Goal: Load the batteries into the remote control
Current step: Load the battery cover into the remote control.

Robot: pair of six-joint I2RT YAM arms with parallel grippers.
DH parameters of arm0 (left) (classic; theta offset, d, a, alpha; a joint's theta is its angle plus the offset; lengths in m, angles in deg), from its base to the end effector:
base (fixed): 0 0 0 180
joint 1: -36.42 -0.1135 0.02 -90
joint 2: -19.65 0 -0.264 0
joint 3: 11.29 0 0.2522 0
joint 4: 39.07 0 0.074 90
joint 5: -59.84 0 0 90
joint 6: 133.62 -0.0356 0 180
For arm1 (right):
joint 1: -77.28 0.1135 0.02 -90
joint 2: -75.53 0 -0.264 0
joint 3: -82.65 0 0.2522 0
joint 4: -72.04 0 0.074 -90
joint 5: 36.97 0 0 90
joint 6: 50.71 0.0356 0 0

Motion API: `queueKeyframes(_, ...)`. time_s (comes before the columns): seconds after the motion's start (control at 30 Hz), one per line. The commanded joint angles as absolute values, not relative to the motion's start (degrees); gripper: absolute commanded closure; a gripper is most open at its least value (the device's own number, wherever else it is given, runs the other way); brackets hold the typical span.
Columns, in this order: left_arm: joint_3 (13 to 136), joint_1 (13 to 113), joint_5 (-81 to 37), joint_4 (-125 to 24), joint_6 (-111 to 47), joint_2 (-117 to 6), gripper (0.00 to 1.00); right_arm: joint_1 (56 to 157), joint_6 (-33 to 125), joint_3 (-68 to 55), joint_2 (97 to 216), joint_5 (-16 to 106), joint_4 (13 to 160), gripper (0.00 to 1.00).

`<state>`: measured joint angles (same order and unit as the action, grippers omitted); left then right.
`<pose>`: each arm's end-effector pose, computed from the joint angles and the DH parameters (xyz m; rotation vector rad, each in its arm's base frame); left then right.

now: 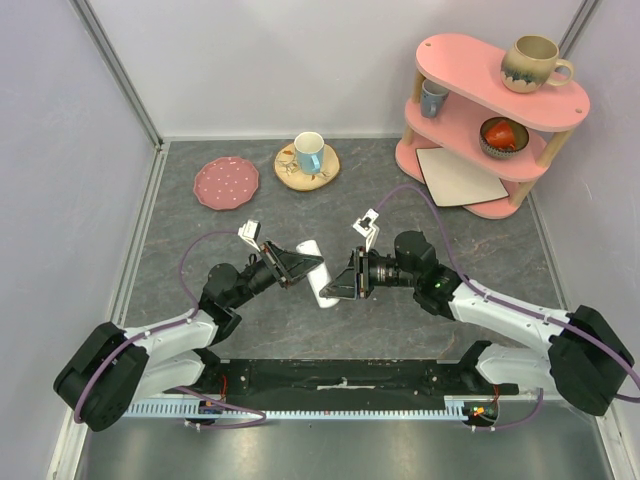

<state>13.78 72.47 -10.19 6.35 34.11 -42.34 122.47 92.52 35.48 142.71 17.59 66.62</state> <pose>0.1577 -0.1298 0.2110 -0.2795 1.7081 -1.8115 0.1646 0.1949 0.2446 -0.3717 2.1399 1.6743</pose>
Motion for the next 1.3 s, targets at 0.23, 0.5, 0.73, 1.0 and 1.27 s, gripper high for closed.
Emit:
queueKeyframes(0.23,14.5,72.5,-8.4,12.5,36.6,-42.7,0.98,122.4,95.6,37.3,143.7,16.7,58.8,0.63)
queueKeyframes(0.5,14.4,72.5,-8.3,12.9,36.6,-42.8,0.98,122.3,98.8,36.9,144.4,17.5,55.2,0.38)
queueKeyframes(0.73,14.2,72.5,-8.2,12.9,36.6,-42.6,0.98,122.1,99.8,37.3,145.0,17.4,53.2,0.55)
queueKeyframes(1.0,13.9,72.5,-8.4,13.1,36.6,-42.6,0.98,121.9,104.1,38.9,146.5,16.1,46.3,0.86)
queueKeyframes(1.27,14.2,72.4,-10.6,6.8,34.3,-39.8,0.66,121.9,98.9,36.4,143.2,14.6,54.2,1.0)
